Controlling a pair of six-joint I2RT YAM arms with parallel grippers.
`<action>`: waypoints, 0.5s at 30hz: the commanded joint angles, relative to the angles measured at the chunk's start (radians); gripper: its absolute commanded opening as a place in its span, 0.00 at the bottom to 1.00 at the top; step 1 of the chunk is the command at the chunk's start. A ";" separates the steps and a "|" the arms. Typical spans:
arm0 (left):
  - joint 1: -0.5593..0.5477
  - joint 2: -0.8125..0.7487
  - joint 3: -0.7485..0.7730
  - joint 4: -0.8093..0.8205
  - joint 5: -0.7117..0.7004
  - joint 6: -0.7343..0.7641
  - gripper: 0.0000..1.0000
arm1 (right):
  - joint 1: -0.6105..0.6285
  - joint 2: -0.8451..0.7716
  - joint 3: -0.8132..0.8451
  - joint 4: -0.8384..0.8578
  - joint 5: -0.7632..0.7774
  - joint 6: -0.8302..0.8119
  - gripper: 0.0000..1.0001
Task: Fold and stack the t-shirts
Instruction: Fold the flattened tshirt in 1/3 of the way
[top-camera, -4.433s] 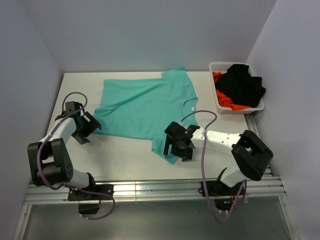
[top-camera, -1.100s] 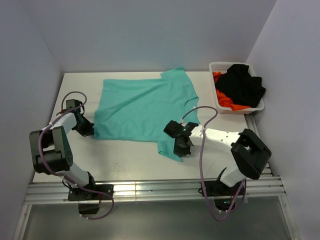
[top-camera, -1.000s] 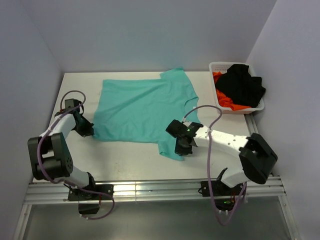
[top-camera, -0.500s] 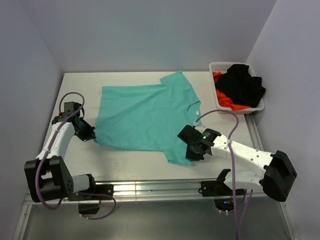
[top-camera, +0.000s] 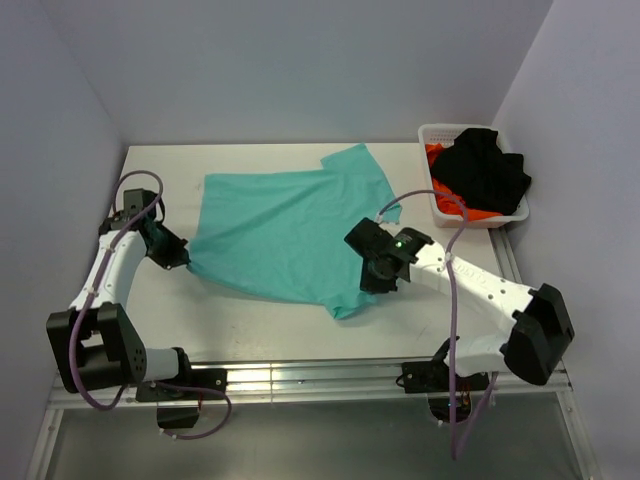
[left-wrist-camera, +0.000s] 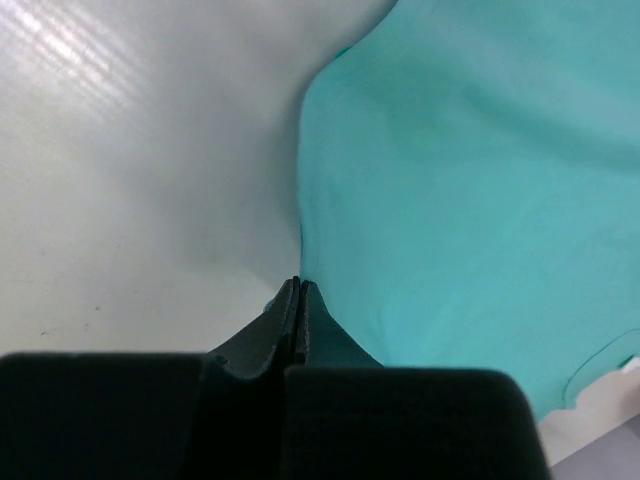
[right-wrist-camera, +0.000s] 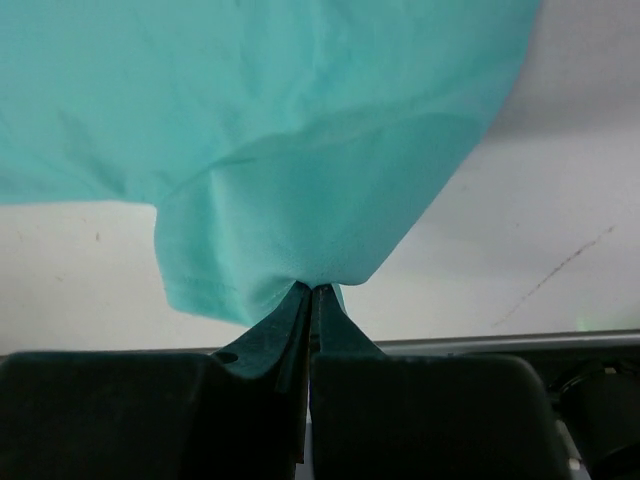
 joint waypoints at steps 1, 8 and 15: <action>-0.004 0.072 0.095 0.029 0.019 -0.020 0.00 | -0.050 0.071 0.108 0.012 0.038 -0.087 0.00; -0.003 0.316 0.286 0.092 0.051 -0.038 0.00 | -0.191 0.287 0.295 0.042 0.041 -0.209 0.00; -0.004 0.638 0.529 0.118 0.074 -0.064 0.00 | -0.297 0.647 0.657 0.023 0.041 -0.316 0.00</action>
